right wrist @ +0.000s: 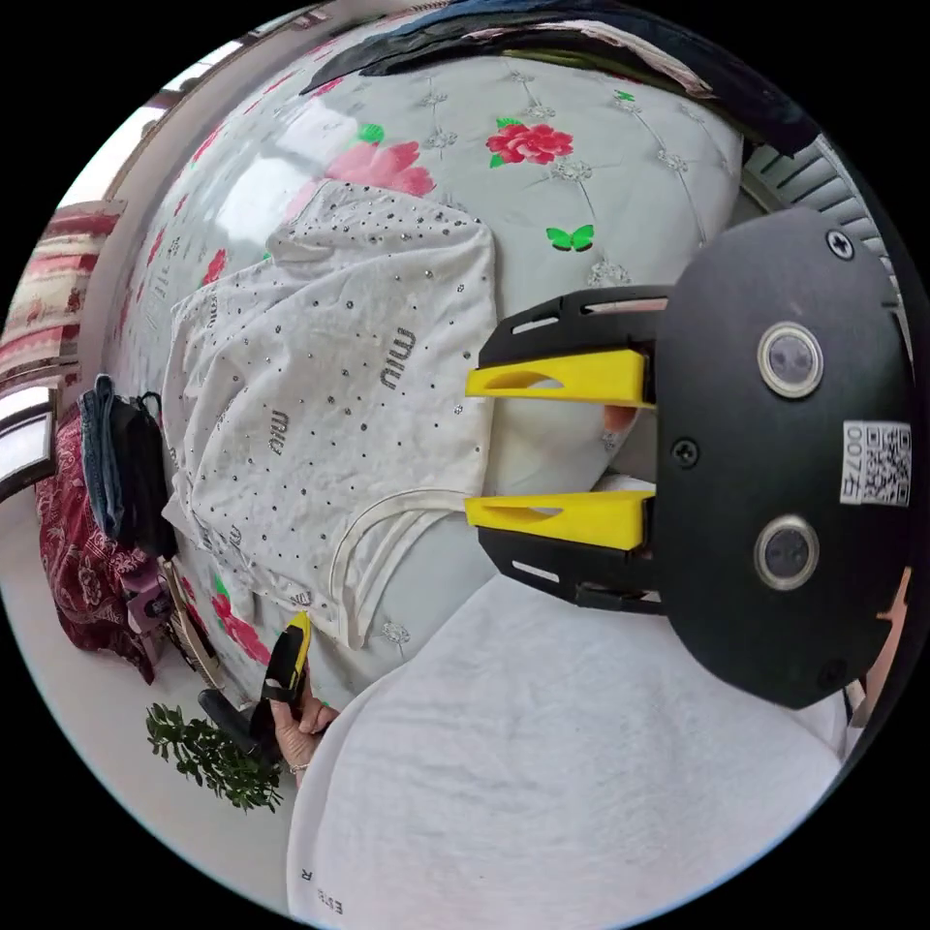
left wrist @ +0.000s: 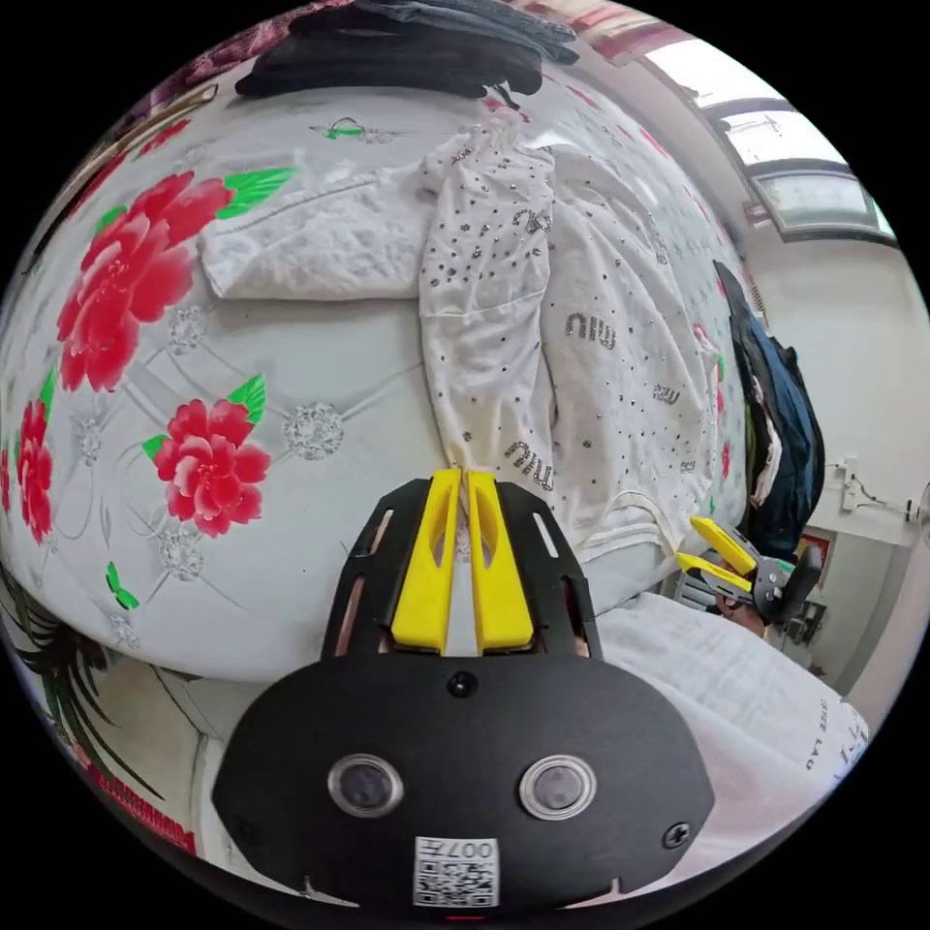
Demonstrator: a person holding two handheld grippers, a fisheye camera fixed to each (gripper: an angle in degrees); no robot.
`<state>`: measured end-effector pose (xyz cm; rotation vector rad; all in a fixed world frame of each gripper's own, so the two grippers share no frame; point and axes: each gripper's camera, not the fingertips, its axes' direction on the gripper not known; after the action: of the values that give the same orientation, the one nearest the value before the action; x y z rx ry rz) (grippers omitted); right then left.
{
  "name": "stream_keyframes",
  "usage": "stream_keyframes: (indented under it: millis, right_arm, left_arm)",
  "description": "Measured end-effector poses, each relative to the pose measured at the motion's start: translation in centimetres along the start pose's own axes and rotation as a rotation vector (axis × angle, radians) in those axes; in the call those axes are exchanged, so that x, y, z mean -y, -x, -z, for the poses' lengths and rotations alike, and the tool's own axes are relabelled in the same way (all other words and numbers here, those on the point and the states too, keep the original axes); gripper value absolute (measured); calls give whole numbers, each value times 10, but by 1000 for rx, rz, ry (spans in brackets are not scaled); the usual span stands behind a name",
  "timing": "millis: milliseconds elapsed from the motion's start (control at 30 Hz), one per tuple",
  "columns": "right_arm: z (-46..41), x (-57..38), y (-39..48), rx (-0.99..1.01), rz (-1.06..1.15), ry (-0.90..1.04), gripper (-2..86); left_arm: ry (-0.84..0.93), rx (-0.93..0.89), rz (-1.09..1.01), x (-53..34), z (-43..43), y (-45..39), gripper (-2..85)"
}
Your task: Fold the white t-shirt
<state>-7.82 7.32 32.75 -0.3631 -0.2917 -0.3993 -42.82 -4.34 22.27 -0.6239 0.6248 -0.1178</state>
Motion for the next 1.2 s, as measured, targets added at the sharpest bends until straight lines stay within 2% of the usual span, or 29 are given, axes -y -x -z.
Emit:
stream_keyframes:
  millis: [67,167,233,400,533,633,700,800,900,1000,1067,1133,1200]
  right_arm:
    - [-14,1,17,-148,22,-6,58]
    - [-18,9,18,-142,5,21,23]
    - [-9,11,9,-197,-74,-3,10]
    - [70,-10,-3,-83,-178,-288,-1]
    - [168,-48,21,-21,-124,-536,-2]
    - [222,-72,40,23,-49,-658,-3]
    - [234,-77,42,45,-19,-678,-3]
    - [222,-59,30,43,-25,-621,-3]
    - [198,-20,17,52,-71,-525,-2]
    - [210,2,48,59,100,-517,0]
    - [220,2,95,225,418,-462,5]
    - [209,8,129,420,595,-335,13]
    - [202,8,158,478,689,-298,32]
  left_arm:
    - [-14,-3,-36,-2,3,3,2]
    - [-7,-129,-13,-4,7,27,-7]
    - [-112,-282,36,-16,27,49,-9]
    - [-389,-448,-91,-64,103,60,-10]
    - [-632,-627,-247,-128,185,58,-10]
    - [-757,-627,-395,-165,233,46,-10]
    - [-787,-586,-422,-171,245,44,-10]
    - [-728,-512,-326,-148,226,54,-10]
    - [-643,-587,-192,-107,194,65,-10]
    - [-697,-607,-236,-85,215,45,-10]
    - [-775,-564,-347,-83,245,23,-10]
    - [-822,-553,-500,-84,277,-9,-10]
    - [-823,-583,-609,-89,290,-30,-10]
